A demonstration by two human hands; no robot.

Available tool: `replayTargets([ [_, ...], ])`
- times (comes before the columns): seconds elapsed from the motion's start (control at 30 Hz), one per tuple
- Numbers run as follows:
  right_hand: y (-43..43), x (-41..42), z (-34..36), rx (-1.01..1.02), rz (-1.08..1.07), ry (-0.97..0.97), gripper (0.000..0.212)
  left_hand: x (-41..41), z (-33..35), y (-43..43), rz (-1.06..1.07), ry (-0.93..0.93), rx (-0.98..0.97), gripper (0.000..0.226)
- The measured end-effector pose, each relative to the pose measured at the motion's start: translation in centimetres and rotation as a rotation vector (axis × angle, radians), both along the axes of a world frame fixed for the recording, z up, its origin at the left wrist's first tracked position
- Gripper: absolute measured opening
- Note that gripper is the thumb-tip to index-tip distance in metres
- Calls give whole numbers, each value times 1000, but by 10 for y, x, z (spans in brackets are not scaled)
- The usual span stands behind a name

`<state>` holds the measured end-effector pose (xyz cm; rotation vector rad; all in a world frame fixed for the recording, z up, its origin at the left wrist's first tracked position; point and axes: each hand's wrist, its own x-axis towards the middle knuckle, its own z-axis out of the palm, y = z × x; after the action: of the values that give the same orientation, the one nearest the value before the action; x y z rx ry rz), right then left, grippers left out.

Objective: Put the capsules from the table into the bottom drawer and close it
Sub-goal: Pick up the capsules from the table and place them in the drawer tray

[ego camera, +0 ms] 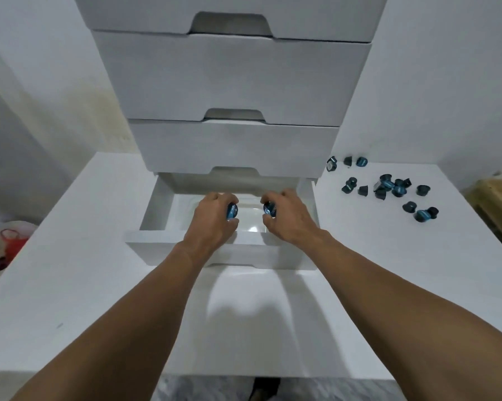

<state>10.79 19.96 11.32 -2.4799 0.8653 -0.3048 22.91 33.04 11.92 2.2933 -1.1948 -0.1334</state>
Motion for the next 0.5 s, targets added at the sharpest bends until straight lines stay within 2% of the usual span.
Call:
replayTargets([
  [0.07, -11, 11, -7, -7, 18, 21, 31, 11, -5, -9, 5, 17, -5, 38],
  [0.2, -36, 31, -19, 36, 49, 54, 47, 34, -15, -26, -4, 62, 30, 41],
  [0.4, -64, 47, -52, 97, 110, 168, 33, 66, -41, -57, -72, 115, 154, 35],
  [0.5, -69, 48, -69, 99, 163, 232, 31, 72, -61, -67, -143, 116, 236, 39],
])
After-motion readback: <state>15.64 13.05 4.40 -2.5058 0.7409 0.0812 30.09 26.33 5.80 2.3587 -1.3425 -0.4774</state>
